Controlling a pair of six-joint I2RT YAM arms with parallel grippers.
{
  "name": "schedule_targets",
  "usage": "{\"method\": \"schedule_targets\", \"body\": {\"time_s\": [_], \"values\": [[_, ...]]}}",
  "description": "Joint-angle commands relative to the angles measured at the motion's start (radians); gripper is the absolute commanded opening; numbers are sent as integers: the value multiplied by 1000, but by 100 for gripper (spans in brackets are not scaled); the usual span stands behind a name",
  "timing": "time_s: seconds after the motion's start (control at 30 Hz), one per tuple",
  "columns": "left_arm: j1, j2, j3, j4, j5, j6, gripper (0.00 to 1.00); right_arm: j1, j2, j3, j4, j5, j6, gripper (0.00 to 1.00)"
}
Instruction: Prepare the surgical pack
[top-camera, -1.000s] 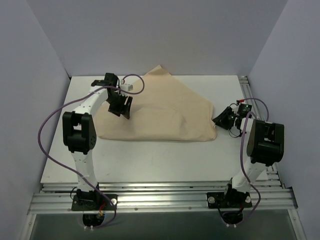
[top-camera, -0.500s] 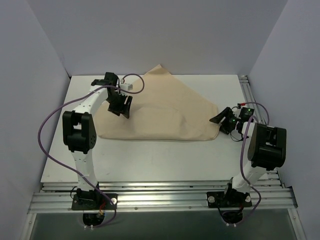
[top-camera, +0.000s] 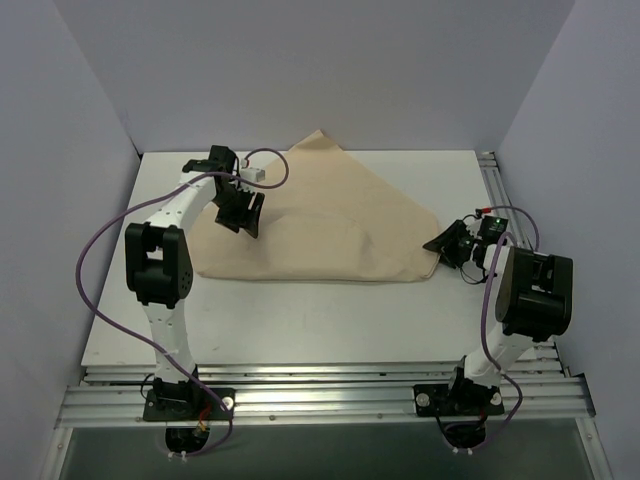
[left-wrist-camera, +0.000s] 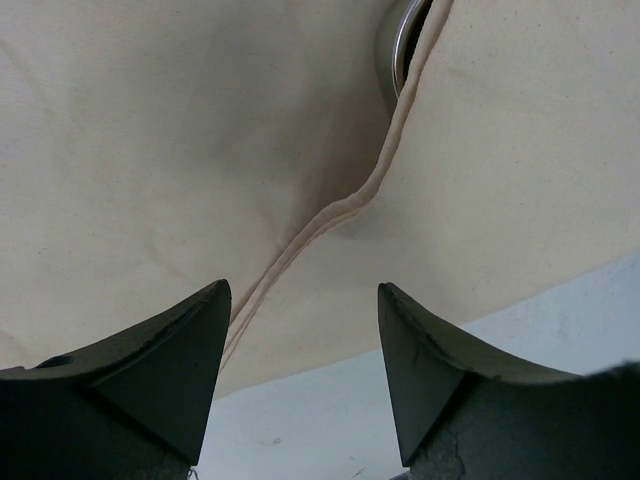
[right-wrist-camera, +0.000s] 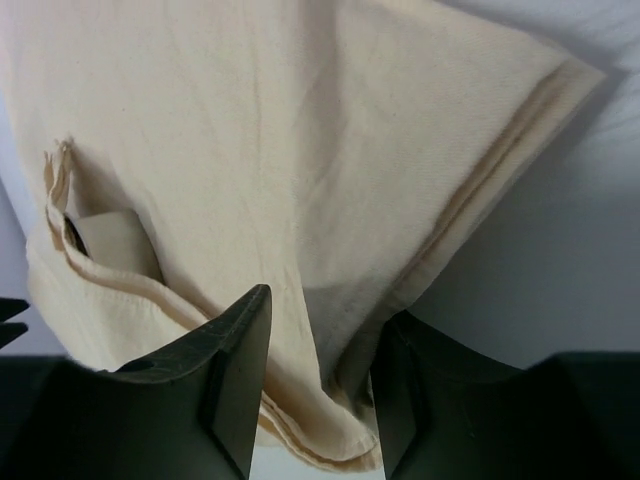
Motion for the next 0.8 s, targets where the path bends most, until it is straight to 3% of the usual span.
{"method": "schedule_targets", "body": {"time_s": [0.0, 0.07, 0.1, 0.17, 0.37, 0.5, 0.77], "values": [[3, -16, 2, 18, -3, 12, 70, 1, 6, 90, -91, 129, -83, 31], [1, -15, 2, 20, -1, 12, 70, 27, 8, 119, -117, 152, -95, 20], [3, -13, 3, 20, 0, 14, 70, 39, 8, 125, -117, 152, -97, 7], [3, -12, 5, 18, 2, 14, 70, 74, -1, 134, -126, 163, -95, 0], [3, -3, -9, 20, -3, 23, 69, 183, -110, 205, -193, 238, -46, 0], [4, 7, -44, 32, 5, 24, 67, 367, -170, 289, -201, 310, 33, 0], [12, 2, -58, 44, 11, 26, 64, 679, -98, 422, 3, 381, 253, 0]]}}
